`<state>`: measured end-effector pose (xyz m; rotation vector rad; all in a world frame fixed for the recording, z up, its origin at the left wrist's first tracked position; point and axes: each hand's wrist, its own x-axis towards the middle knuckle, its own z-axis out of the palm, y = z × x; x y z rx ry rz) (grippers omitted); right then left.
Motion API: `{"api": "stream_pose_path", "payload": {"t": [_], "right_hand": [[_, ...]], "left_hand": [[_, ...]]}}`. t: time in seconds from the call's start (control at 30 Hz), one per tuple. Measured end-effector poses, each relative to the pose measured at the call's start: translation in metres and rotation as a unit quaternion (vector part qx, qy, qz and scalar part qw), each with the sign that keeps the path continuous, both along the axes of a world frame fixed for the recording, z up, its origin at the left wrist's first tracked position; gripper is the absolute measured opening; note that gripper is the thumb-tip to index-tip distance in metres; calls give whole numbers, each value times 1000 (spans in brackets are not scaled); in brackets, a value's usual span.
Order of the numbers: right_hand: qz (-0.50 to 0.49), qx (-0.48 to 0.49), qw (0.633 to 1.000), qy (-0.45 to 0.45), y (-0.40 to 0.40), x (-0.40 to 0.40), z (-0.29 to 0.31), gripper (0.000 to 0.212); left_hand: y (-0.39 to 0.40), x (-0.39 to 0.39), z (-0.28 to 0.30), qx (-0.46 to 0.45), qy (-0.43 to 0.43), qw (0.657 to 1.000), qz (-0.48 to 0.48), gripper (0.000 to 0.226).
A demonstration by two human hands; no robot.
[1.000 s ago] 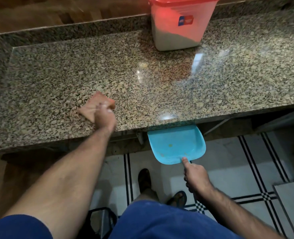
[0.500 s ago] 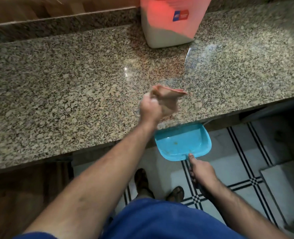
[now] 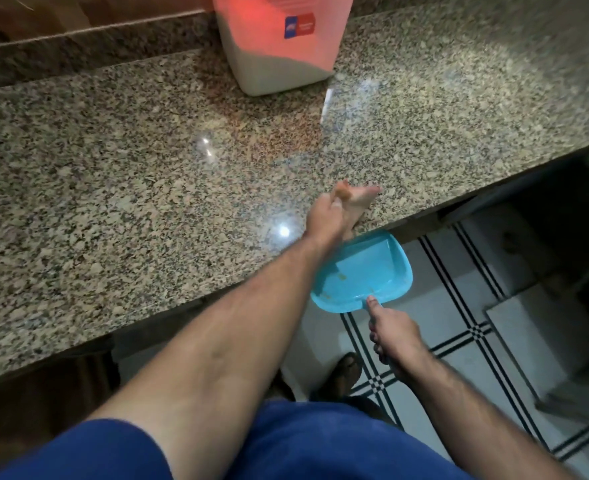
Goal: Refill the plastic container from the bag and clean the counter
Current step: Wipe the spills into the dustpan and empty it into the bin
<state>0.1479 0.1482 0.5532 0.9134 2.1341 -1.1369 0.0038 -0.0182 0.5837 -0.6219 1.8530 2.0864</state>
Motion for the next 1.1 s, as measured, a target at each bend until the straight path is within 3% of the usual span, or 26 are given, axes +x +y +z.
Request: {"api": "stream_pose_path", "payload": {"t": [0.07, 0.17, 0.27, 0.4, 0.47, 0.57, 0.63, 0.73, 0.8, 0.9, 0.97, 1.1], "right_hand": [[13, 7, 1000, 1, 12, -6, -3, 69], [-3, -6, 1000, 10, 33, -17, -6, 70], [1, -17, 1000, 7, 50, -28, -8, 65], [-9, -38, 999, 1, 67, -38, -9, 58], [-9, -54, 998, -3, 75, -43, -5, 55], [1, -63, 998, -8, 93, -55, -7, 54], [7, -66, 998, -11, 109, -63, -6, 55], [0, -75, 997, -23, 138, -77, -9, 53], [-7, -90, 996, -27, 156, -86, -12, 49], [-8, -109, 994, -24, 177, -97, -18, 47], [-4, -118, 993, -19, 187, -105, -23, 48], [4, -136, 991, -13, 203, -121, -27, 49]], "left_hand": [[-15, -16, 22, 19, -6, 999, 42, 27], [-50, -11, 40, -19, 72, 992, 105, 29], [-82, 19, 30, -228, 100, 959, 134, 36], [-51, 48, -8, -384, 59, 906, 165, 44], [-5, 37, -24, -328, 114, 928, 139, 51], [49, -15, -20, -177, 86, 980, 30, 30], [68, -54, -12, -76, 46, 993, 78, 41], [90, -90, 19, -101, 97, 979, 146, 29], [115, -109, 28, -156, 142, 971, 116, 31], [154, -122, 17, -245, 158, 956, -29, 44], [174, -113, 3, -298, 160, 935, -111, 38], [189, -80, -7, -448, 130, 873, -141, 15]]}}
